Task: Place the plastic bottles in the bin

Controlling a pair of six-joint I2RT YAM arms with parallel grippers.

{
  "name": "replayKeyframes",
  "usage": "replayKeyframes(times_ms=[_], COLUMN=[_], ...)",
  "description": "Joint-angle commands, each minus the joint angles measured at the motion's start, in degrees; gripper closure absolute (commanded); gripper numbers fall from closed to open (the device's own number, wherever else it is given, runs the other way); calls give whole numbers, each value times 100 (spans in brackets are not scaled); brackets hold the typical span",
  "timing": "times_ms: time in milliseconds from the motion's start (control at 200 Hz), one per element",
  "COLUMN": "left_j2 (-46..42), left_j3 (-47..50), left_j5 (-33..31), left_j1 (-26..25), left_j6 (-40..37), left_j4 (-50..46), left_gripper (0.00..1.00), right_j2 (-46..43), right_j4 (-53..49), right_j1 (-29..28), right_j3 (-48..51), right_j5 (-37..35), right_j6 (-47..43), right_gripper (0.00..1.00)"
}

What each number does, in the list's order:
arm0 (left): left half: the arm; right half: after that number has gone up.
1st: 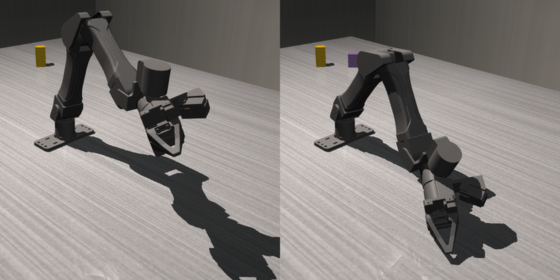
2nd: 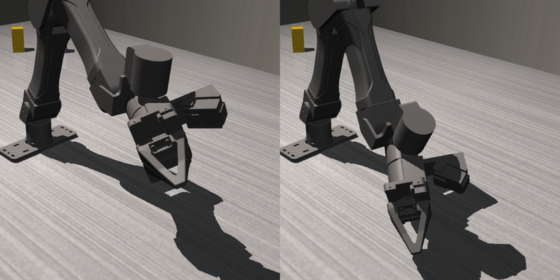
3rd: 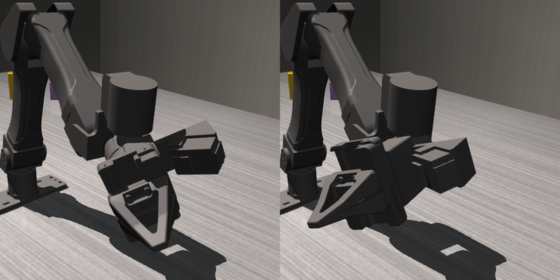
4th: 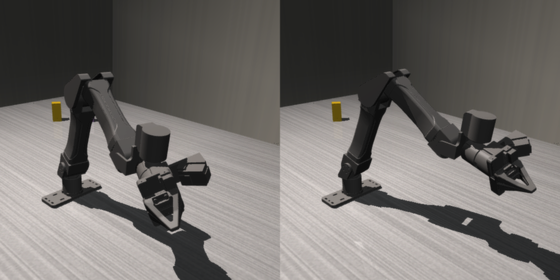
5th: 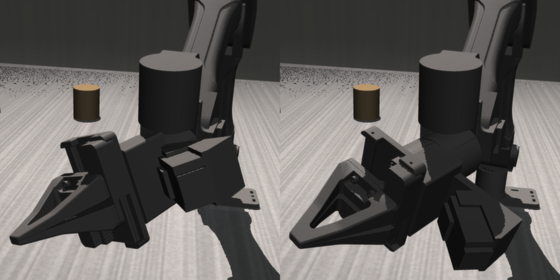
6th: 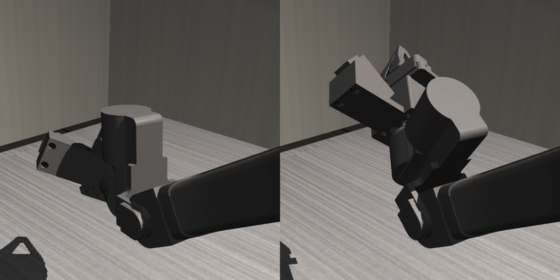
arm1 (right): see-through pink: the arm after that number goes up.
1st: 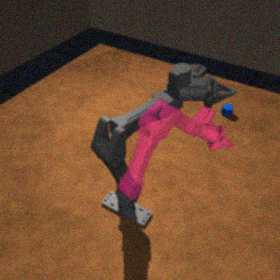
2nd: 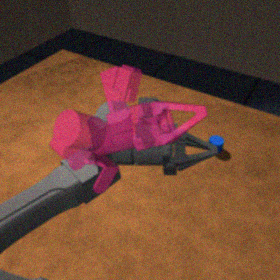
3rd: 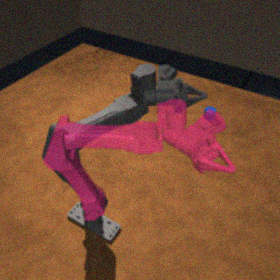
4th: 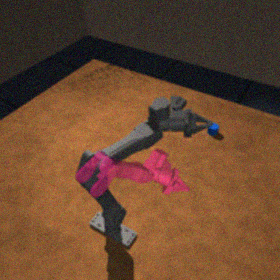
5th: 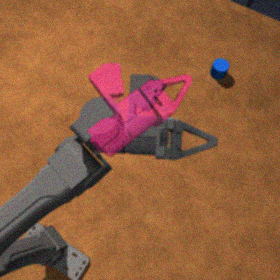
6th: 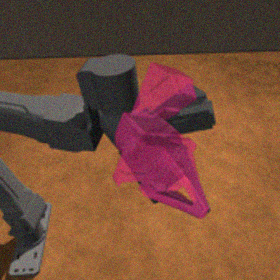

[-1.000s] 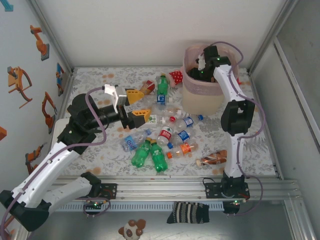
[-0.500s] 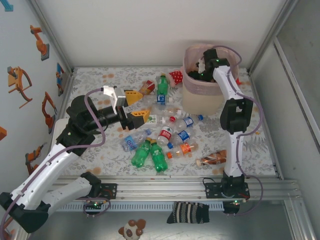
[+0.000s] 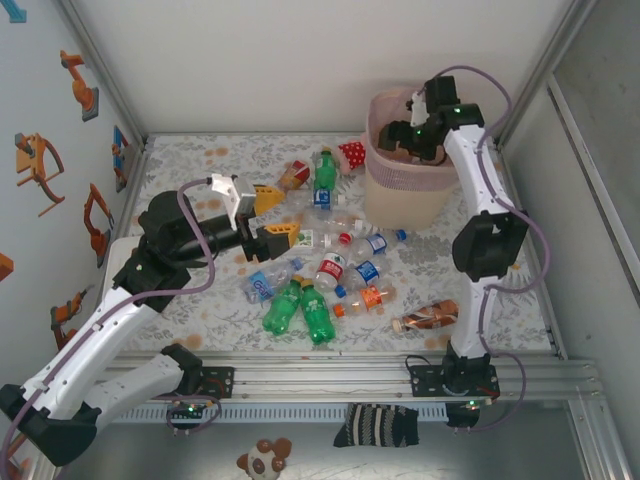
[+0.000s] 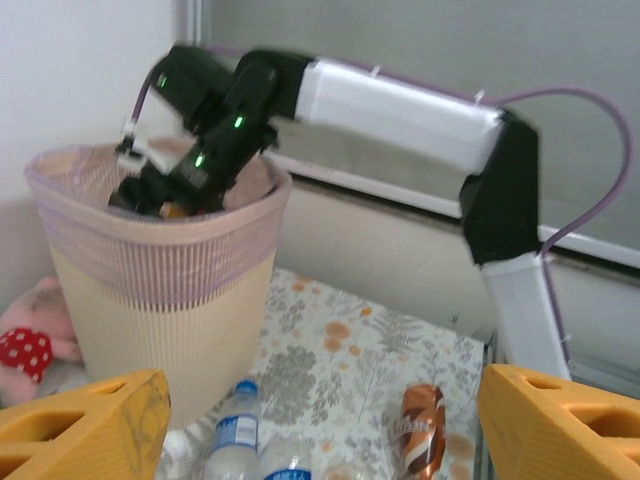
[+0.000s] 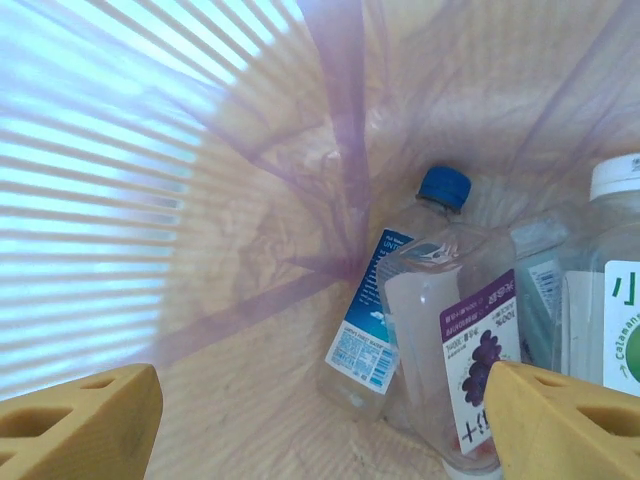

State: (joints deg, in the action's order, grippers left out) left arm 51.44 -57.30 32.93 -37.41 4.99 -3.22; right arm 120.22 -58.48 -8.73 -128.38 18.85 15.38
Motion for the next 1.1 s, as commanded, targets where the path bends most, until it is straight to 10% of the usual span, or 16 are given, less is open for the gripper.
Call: replayKeyframes(times_ms=[0,576,1097], left_j2=[-31,646,2340], left_j3=[-53,-128,296], left_j5=[-267,-1408,-3287], left_j1=[33,32,127], left_j6=[-408,-2744,-3691], left_j4=[-638,-3838,-4679], left_gripper=[20,22,18], right_j2=[-437,-1656,-2369], right_j4=[-227,-302,-94], right_j1=[47,53,47], right_j3=[-178,-233,580], right_j5=[-251,-558,-558], right_j6=[-121,-186,-237], right_gripper=[17,18,19])
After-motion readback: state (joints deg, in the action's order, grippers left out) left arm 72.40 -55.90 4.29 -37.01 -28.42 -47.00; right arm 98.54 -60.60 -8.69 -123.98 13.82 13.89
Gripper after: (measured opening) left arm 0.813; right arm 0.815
